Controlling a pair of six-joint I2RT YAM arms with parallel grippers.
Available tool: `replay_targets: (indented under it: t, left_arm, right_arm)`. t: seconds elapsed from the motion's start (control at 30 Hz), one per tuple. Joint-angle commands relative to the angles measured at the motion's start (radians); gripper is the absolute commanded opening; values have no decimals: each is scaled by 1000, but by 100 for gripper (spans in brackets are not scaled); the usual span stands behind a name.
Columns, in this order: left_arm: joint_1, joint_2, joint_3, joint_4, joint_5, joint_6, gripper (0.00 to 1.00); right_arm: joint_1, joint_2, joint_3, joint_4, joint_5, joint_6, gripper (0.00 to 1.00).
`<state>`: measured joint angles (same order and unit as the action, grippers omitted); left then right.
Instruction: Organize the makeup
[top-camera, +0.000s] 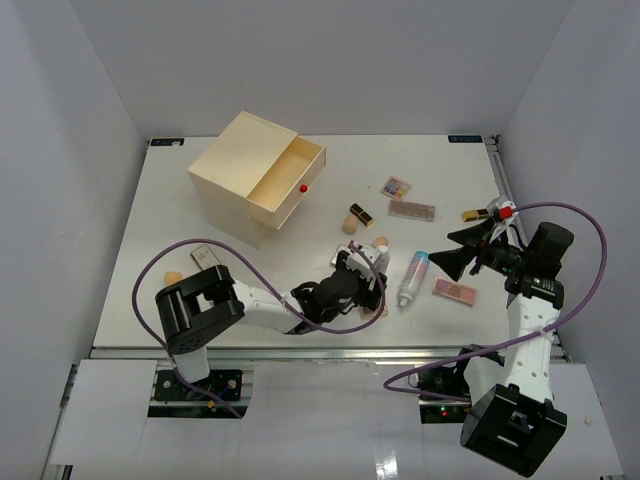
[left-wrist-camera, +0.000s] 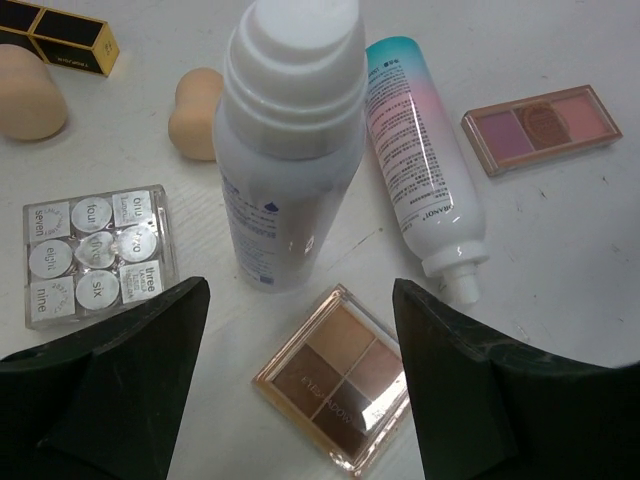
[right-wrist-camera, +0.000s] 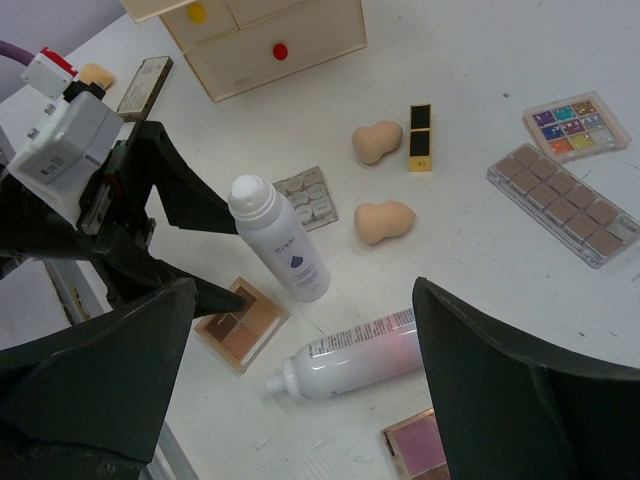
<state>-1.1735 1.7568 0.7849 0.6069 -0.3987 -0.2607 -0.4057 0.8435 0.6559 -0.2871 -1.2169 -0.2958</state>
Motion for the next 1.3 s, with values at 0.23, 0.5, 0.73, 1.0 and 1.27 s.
replay_targets:
  t: [0.23, 0.5, 0.73, 1.0, 1.27]
  left_arm:
    - [17, 137, 139, 111, 8, 14, 62]
    - [17, 159, 144, 162, -9, 9, 68]
    - [21, 212, 188, 164, -1, 27, 75]
    - [25, 213, 194, 176, 17, 28, 36]
    - [25, 30, 155, 45, 62, 55, 6]
  right_arm:
    - [-5, -18, -19, 25, -36, -5, 95]
    - [-5, -21, -23, 25, -43, -4, 95]
    - [-5, -23, -25, 25, -46, -2, 95]
    - [-5, -24, -25, 24, -50, -1, 95]
    - [-5, -37, -27, 23, -39, 1, 95]
